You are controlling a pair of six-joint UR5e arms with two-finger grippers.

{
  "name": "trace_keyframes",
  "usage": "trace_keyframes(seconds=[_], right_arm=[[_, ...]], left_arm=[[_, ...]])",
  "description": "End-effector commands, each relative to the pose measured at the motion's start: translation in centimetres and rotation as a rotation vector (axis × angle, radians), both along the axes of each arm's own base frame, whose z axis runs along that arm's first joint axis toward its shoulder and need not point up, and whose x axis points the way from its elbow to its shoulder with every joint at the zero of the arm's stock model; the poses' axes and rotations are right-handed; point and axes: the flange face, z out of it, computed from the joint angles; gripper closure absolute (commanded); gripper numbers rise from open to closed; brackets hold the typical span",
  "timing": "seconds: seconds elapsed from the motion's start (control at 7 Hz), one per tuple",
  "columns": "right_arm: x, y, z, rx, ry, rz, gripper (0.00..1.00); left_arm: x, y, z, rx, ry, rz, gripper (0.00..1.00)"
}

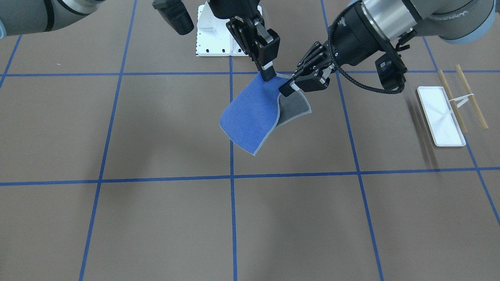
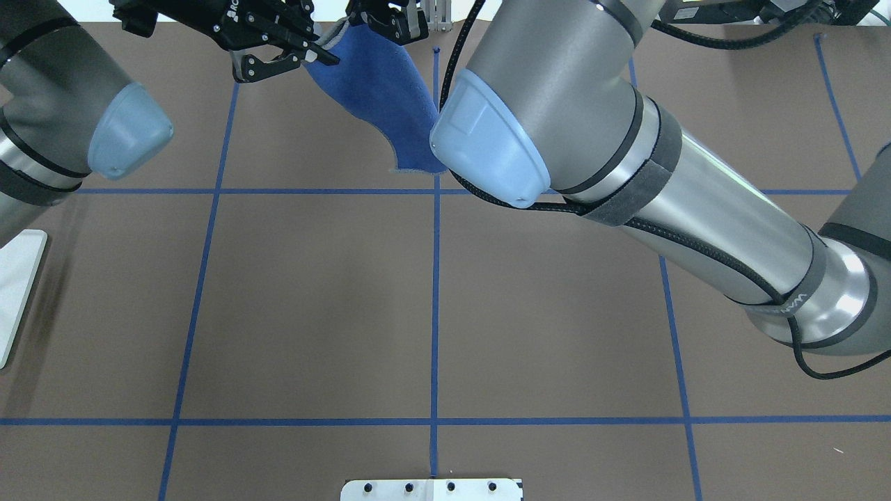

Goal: Hang towel on rack

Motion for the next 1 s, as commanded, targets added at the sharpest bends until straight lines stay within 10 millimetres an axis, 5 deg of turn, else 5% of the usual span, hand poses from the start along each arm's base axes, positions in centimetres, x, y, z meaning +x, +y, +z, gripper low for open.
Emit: trace_keyframes(seconds=[0.0,0.14,0.29,0.57,0.86], right_arm=[[0.0,0.0,0.1,0.004,0.001,-0.004,0.87],[0.3,0.3,0.1,0.006,-0.001,-0.006,0.01],[2.1,0.8,1.7,0.019,-0.005,-0.003,0.00],[7.5,4.4,10.0,0.134,0.032,-0.035,0.00],[10.1,2.7,12.8,0.144,0.066,-0.049,0.00]], left_arm=[[0.0,0.0,0.1,0.052,-0.009,0.003,1.00],[0.0,0.0,0.0,0.087,-0.014,0.006,1.00],[-0.2,0.2,0.3,0.145,-0.023,0.017,1.00],[-2.1,2.9,3.9,0.349,-0.068,0.023,1.00],[-4.6,3.7,5.9,0.579,-0.125,0.009,1.00]])
